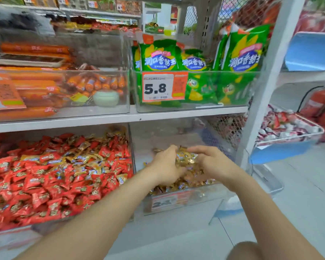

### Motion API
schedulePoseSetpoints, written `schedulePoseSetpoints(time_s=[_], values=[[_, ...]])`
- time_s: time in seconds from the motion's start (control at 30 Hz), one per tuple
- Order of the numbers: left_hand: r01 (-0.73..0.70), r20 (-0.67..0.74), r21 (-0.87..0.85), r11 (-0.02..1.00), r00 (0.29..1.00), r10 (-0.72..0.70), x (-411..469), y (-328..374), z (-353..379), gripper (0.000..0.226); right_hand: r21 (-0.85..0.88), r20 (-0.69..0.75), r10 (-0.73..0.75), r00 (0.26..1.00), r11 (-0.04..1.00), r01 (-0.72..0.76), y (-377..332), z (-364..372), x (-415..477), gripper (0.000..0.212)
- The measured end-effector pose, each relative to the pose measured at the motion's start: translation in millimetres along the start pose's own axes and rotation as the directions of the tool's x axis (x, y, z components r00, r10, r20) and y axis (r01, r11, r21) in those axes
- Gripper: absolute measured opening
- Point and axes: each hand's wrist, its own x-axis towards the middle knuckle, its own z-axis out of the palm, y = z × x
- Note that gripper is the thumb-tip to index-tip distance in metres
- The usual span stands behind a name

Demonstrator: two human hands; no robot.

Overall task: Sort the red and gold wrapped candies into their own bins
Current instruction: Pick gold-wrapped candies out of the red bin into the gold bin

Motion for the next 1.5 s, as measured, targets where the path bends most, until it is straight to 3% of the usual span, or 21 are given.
schedulePoseSetpoints(time_s=[0.1,0.17,0.3,0.37,0.47,0.6,0.67,0.73,0.8,0.9,0.97,1.03,1.17,1.33,1.5], values=[[-0.165,-0.022,0.224,0.961,0.984,0.174,-6.7,-5.9,-1.0,0.032,-0.381,0.019,-0.153,0.988,0.912,0.149,-4.9,0.2,-3.3,0.048],[-0.222,-0.102,0.324,0.92,0.958,0.267,-25.0,-8.8,-14.0,0.023,-0.472,0.021,-0.221,0.975,0.858,0.205,-12.2,5.5,-6.9,0.045],[-0.276,-0.296,0.366,0.889,0.871,0.392,-78.5,-30.5,-53.7,0.008,-0.592,0.095,-0.29,0.952,0.753,0.288,-30.8,30.0,-18.5,0.044],[-0.225,-0.362,0.372,0.9,0.858,0.364,-96.0,-61.9,-74.8,0.006,-0.66,0.132,-0.312,0.941,0.68,0.318,-42.0,47.9,-22.1,0.043],[-0.073,-0.406,0.327,0.942,0.89,0.21,-104.8,-117.6,-101.8,0.015,-0.674,0.131,-0.396,0.909,0.636,0.375,-63.1,78.4,-25.8,0.041],[0.016,-0.339,0.274,0.962,0.937,0.081,-106.6,-158.9,-112.6,0.034,-0.828,0.135,-0.347,0.928,0.476,0.298,-78.0,113.6,-21.1,0.042],[0.038,-0.289,0.289,0.957,0.956,0.049,-103.5,-171.4,-114.1,0.047,-0.797,0.06,-0.418,0.906,0.526,0.296,-84.3,124.9,-10.4,0.037],[0.038,-0.242,0.316,0.948,0.969,0.042,-97.7,-180.7,-117.7,0.055,-0.642,-0.058,-0.53,0.846,0.669,0.375,-91.8,136.9,-3.2,0.029],[0.067,-0.184,0.324,0.944,0.983,-0.006,-92.0,-184.9,-125.1,0.058,-0.527,-0.083,-0.588,0.805,0.711,0.465,-102.8,154.7,-3.2,0.024],[0.095,-0.098,0.323,0.942,0.993,-0.067,-85.8,-187.2,-139.4,0.065,-0.527,0.161,-0.581,0.798,0.634,0.567,-111.0,179.5,-0.5,0.031],[0.078,-0.038,0.335,0.939,0.997,-0.069,-83.2,-189.6,-147.0,0.067,-0.575,0.342,-0.486,0.805,0.569,0.588,-115.2,180.7,2.9,0.038],[0.03,0.014,0.365,0.93,0.999,-0.038,-82.8,-195.0,-149.7,0.063,-0.609,0.435,-0.392,0.811,0.536,0.585,-120.2,172.0,4.1,0.04],[-0.059,-0.064,0.36,0.931,0.994,0.088,-84.3,-206.5,-144.6,0.03,-0.662,0.492,-0.299,0.818,0.482,0.574,-119.6,155.6,-4.0,0.038],[-0.057,-0.177,0.284,0.957,0.978,0.11,-91.7,-197.4,-141.3,0.014,-0.751,0.557,-0.213,0.803,0.285,0.596,-110.0,161.0,-4.9,0.066],[-0.045,-0.273,0.157,0.987,0.958,0.087,-103.4,-194.4,-145.7,0.018,-0.703,0.509,-0.349,0.787,0.36,0.614,-105.6,156.7,-3.4,0.048]])
